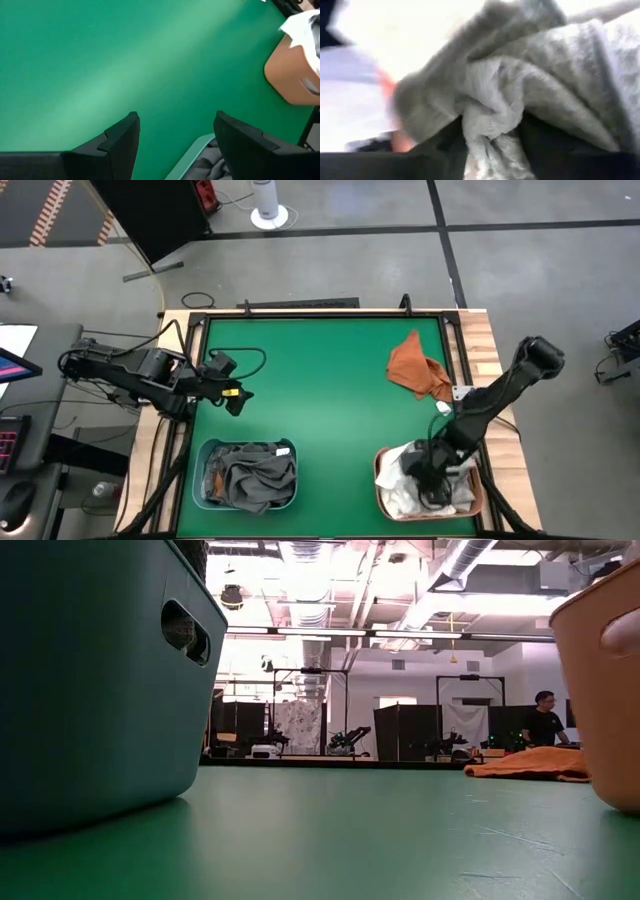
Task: Sort towels by color in basket
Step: Put the light gray towel into the orange bin, then put the orange towel into the green bin
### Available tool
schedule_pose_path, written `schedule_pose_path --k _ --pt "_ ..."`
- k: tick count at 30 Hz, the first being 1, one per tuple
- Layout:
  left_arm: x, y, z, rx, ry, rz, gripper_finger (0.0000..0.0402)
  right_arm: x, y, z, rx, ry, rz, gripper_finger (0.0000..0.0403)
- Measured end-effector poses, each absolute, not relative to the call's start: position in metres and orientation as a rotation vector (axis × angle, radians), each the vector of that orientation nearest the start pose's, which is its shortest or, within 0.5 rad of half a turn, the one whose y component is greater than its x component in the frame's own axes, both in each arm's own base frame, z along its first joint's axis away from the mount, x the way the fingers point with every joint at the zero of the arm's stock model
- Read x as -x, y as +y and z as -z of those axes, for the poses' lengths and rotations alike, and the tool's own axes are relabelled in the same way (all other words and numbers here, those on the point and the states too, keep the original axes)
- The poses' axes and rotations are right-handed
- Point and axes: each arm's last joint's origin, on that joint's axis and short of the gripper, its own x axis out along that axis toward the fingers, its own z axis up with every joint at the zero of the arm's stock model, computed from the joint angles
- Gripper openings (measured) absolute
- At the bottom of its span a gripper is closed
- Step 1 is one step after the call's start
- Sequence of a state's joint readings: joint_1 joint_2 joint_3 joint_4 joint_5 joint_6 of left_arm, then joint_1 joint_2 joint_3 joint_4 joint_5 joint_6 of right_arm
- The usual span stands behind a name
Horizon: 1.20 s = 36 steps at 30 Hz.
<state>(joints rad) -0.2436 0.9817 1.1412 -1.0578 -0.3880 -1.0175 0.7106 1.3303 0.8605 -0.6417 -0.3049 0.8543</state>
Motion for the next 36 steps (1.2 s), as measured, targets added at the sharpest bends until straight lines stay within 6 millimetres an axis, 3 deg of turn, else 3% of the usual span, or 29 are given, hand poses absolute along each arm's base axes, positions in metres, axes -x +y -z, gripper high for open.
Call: schedule_pose_path --k 5,10,16,20,28,31,36 --pt "-0.162 -0.029 -0.347 0.662 0.697 -0.539 0.0242 -0.17 0.151 -0.25 -0.715 1.432 -0.488 0.0267" --pt "-0.162 -0.029 -0.347 0.661 0.697 -0.539 0.0242 -0.144 0.131 -0.286 -0.798 1.332 -0.613 0.0285" --pt "-0.162 -0.029 -0.347 0.656 0.699 -0.537 0.0242 -0.124 0.09 -0.302 -0.87 1.202 -0.451 0.0285" --pt "-0.162 -0.029 -0.347 0.644 0.703 -0.534 0.0242 -0.124 0.067 -0.298 -0.777 1.093 -0.242 0.0285" --pt "-0.162 -0.029 -0.347 0.642 0.707 -0.535 0.0242 -0.149 0.018 -0.272 -0.553 0.993 0.542 0.0285" --pt "-0.162 -0.029 -0.347 0.642 0.706 -0.536 0.0242 -0.16 -0.003 -0.259 -0.485 1.052 0.758 0.0285" --pt "-0.162 -0.029 -0.347 0.643 0.706 -0.536 0.0242 -0.176 -0.041 -0.226 -0.422 1.278 0.927 0.0285"
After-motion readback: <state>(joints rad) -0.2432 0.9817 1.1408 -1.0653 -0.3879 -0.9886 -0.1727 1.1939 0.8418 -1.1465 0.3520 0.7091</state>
